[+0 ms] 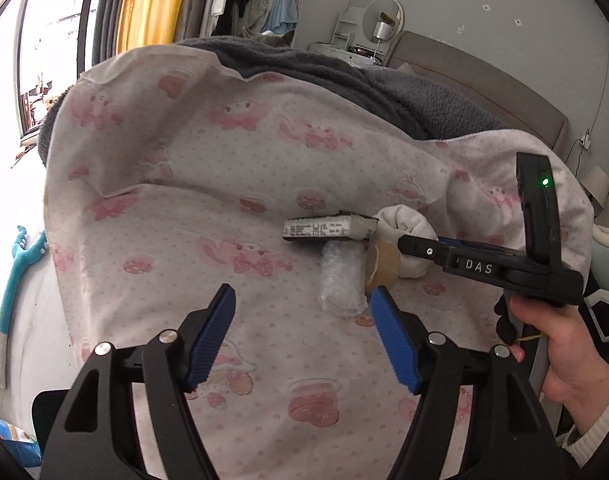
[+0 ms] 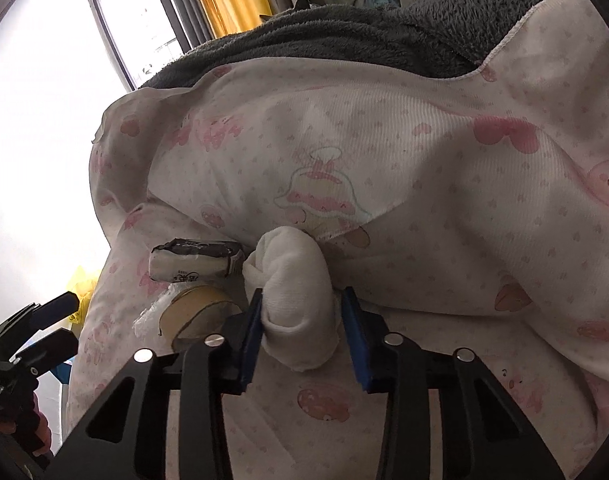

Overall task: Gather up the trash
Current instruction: 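Close the right gripper on the white sock ball while the left gripper grasps the clear bubble wrap, then carry both items over the black bin and open the left gripper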

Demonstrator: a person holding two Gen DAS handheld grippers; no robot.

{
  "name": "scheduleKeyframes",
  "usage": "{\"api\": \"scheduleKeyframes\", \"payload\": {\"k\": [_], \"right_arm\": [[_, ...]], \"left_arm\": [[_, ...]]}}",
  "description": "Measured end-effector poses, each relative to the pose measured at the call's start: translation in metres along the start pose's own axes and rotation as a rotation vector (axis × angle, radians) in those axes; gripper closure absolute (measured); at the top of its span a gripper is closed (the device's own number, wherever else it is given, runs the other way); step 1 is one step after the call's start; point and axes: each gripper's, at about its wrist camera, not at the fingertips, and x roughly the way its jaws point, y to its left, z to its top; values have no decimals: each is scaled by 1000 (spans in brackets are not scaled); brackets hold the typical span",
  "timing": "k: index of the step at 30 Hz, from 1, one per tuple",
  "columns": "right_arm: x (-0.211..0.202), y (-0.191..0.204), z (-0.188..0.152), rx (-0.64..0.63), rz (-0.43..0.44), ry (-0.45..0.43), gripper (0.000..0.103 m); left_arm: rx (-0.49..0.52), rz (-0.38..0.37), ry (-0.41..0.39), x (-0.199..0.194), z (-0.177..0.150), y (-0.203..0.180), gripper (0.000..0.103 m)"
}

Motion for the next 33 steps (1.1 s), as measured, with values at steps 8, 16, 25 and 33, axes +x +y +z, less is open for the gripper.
{"api": "scheduleKeyframes", "payload": {"k": [8,16,25,33], "right_arm": [[-18,6,-1,-43,20,-18,77],[-42,8,1,-70,47,-46,77],[-43,4,-7,-83,51,-29,77],[-45,-1,-11,-84,48,-29,77]], "left_arm": [[-15,-18,38,24,-4,-6,36],[-30,-21,93,44,-3,-11,42],[-47,-46,122,57,0,-16,59],[-40,-64,107,55,5,-18,71]]}}
